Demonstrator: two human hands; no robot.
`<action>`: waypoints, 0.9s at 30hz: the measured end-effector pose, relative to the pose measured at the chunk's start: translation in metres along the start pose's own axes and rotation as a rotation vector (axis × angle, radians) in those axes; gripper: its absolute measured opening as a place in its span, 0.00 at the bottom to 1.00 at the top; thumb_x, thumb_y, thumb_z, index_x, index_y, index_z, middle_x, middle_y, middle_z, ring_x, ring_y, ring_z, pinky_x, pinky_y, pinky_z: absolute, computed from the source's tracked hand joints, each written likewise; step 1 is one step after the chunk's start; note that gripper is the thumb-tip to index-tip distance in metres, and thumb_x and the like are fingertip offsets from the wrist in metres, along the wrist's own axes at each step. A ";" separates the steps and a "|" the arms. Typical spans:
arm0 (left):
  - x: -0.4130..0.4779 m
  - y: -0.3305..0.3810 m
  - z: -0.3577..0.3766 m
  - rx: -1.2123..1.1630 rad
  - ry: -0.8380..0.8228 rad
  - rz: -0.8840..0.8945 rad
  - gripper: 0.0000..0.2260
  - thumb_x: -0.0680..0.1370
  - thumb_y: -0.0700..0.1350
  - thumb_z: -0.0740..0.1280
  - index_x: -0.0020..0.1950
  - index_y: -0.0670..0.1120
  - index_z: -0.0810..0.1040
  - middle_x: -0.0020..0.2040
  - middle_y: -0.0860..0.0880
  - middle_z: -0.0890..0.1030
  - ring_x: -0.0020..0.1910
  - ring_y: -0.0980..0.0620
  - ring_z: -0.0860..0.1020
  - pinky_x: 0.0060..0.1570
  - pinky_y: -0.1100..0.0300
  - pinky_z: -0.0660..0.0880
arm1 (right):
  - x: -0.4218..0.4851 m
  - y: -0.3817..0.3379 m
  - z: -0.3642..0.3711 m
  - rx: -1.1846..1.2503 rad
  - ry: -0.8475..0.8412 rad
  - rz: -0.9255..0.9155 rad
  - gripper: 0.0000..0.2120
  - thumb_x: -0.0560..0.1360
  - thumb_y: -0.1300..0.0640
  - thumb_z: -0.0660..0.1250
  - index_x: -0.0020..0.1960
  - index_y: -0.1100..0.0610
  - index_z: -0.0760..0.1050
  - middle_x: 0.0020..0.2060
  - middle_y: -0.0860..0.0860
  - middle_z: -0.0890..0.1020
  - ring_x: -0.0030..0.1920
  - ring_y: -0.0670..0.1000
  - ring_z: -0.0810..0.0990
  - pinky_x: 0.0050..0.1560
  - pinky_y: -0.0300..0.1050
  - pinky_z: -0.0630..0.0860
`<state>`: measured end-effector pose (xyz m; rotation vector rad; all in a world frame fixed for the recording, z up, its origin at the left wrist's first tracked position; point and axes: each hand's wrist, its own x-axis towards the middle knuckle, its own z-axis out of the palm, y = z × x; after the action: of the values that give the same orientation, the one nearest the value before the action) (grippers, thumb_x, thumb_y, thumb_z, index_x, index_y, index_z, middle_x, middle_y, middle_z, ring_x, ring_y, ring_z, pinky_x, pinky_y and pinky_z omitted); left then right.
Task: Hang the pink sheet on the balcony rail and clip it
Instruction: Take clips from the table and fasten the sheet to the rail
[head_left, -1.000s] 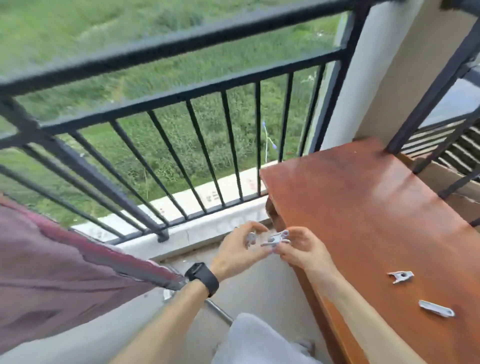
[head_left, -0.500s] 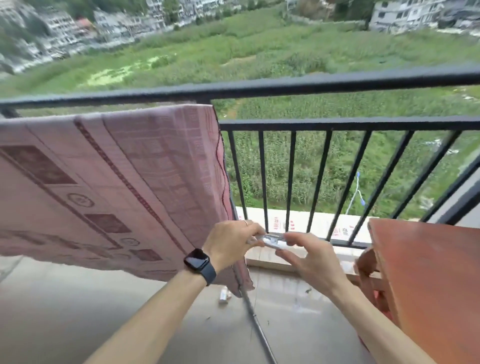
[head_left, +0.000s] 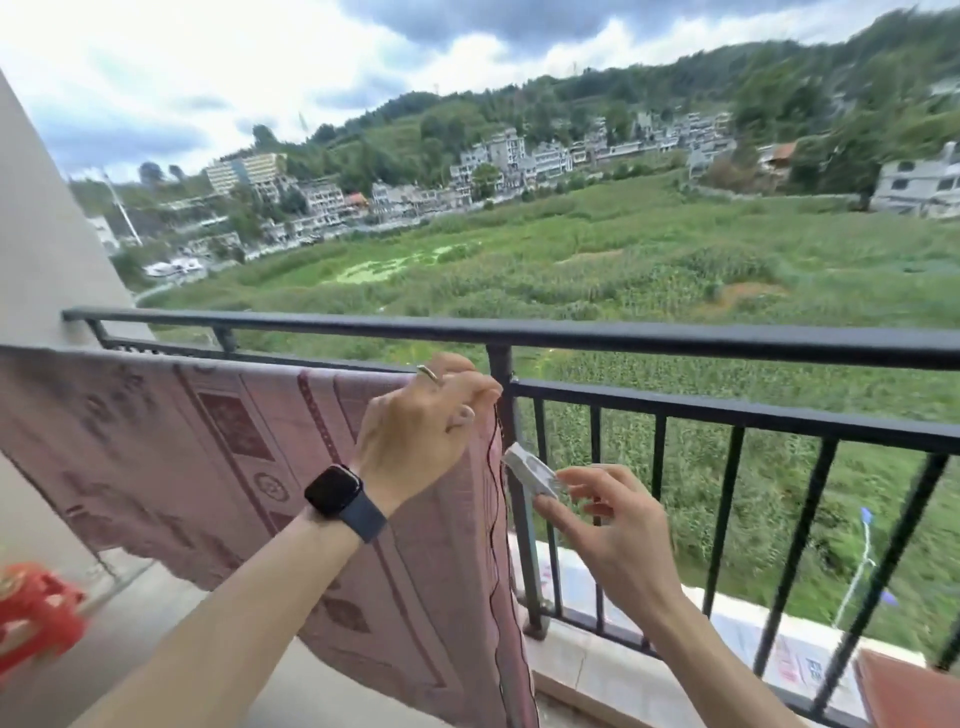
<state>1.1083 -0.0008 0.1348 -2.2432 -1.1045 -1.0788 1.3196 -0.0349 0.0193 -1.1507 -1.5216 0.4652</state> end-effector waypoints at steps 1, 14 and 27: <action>0.014 -0.005 -0.004 -0.001 -0.059 -0.075 0.11 0.77 0.58 0.65 0.56 0.56 0.80 0.57 0.56 0.77 0.39 0.60 0.80 0.31 0.60 0.78 | 0.007 -0.004 -0.003 0.006 -0.011 0.009 0.14 0.69 0.46 0.77 0.52 0.46 0.81 0.48 0.39 0.80 0.46 0.39 0.81 0.49 0.36 0.79; 0.071 -0.018 -0.019 0.047 -0.599 -0.267 0.07 0.75 0.58 0.70 0.48 0.57 0.83 0.43 0.58 0.80 0.41 0.57 0.76 0.40 0.59 0.72 | 0.079 -0.038 -0.035 -0.068 -0.139 -0.024 0.15 0.69 0.47 0.77 0.53 0.52 0.84 0.40 0.44 0.84 0.41 0.43 0.82 0.46 0.47 0.83; 0.072 -0.016 -0.017 0.051 -0.556 -0.295 0.04 0.74 0.58 0.71 0.45 0.60 0.81 0.41 0.59 0.78 0.43 0.54 0.78 0.46 0.52 0.78 | 0.117 -0.060 -0.010 -0.133 -0.323 -0.085 0.10 0.71 0.53 0.77 0.51 0.54 0.86 0.38 0.46 0.86 0.37 0.50 0.84 0.42 0.48 0.82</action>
<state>1.1158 0.0324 0.2027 -2.4592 -1.7044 -0.5113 1.3152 0.0339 0.1314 -1.1470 -1.8976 0.5162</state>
